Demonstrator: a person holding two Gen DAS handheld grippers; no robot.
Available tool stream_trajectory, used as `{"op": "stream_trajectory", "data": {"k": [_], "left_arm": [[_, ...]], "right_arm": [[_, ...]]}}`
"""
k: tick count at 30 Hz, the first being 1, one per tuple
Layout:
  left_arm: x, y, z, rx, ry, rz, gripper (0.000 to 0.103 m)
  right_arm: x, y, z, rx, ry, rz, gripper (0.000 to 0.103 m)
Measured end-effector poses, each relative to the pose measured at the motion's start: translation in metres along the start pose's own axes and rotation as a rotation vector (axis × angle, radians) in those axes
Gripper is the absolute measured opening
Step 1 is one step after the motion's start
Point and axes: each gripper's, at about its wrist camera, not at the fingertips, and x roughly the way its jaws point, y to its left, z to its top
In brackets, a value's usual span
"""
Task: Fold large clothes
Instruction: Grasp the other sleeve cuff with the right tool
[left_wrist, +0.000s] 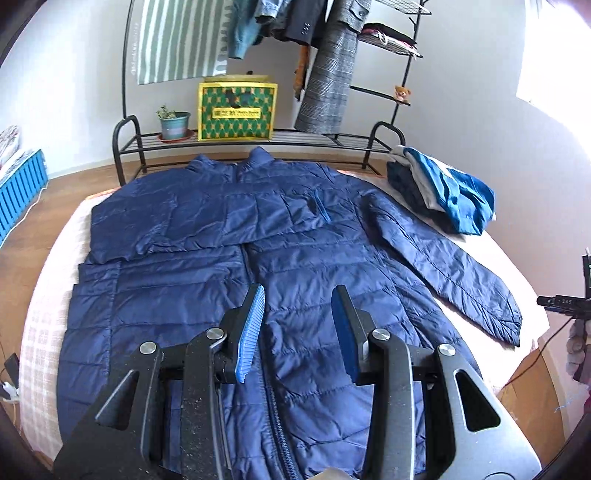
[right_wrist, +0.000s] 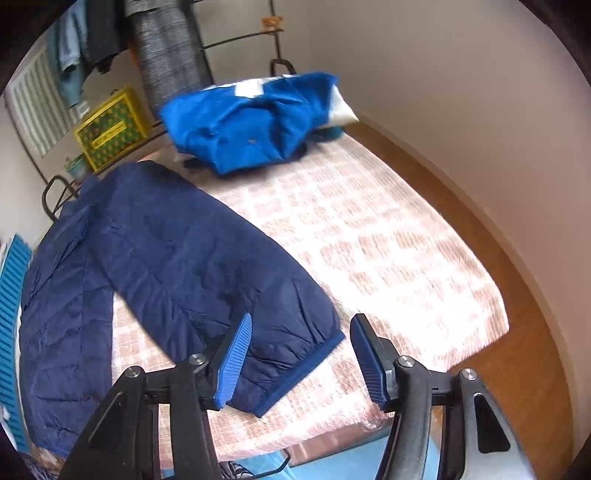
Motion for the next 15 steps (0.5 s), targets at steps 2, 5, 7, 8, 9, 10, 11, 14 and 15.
{"op": "stream_trajectory", "data": {"k": [2,5,7,8,9,10,11,14,15], "left_arm": [[0.004,-0.003,-0.003,-0.008,0.024,-0.023,0.038],[0.008,-0.001,-0.006,-0.03,0.051,-0.042,0.038],[0.01,0.003,-0.007,-0.048,0.063,-0.045,0.038],[0.01,0.005,-0.007,-0.06,0.069,-0.045,0.038],[0.009,0.008,-0.008,-0.07,0.071,-0.045,0.038],[0.009,0.011,-0.008,-0.079,0.073,-0.044,0.038],[0.009,0.013,-0.008,-0.085,0.073,-0.042,0.038],[0.01,0.021,-0.007,-0.105,0.077,-0.035,0.038],[0.011,0.023,-0.007,-0.112,0.079,-0.038,0.038]], "right_arm": [[0.013,-0.018,-0.003,0.105,0.04,0.057,0.057],[0.036,-0.033,-0.011,0.248,0.094,0.153,0.057],[0.051,-0.037,-0.014,0.308,0.111,0.161,0.057],[0.057,-0.038,-0.015,0.325,0.117,0.146,0.057],[0.063,-0.04,-0.015,0.34,0.126,0.136,0.057],[0.067,-0.039,-0.016,0.348,0.124,0.135,0.057],[0.067,-0.036,-0.015,0.341,0.109,0.125,0.057],[0.069,-0.021,-0.01,0.277,0.116,0.119,0.044],[0.07,-0.014,-0.008,0.254,0.124,0.112,0.035]]}}
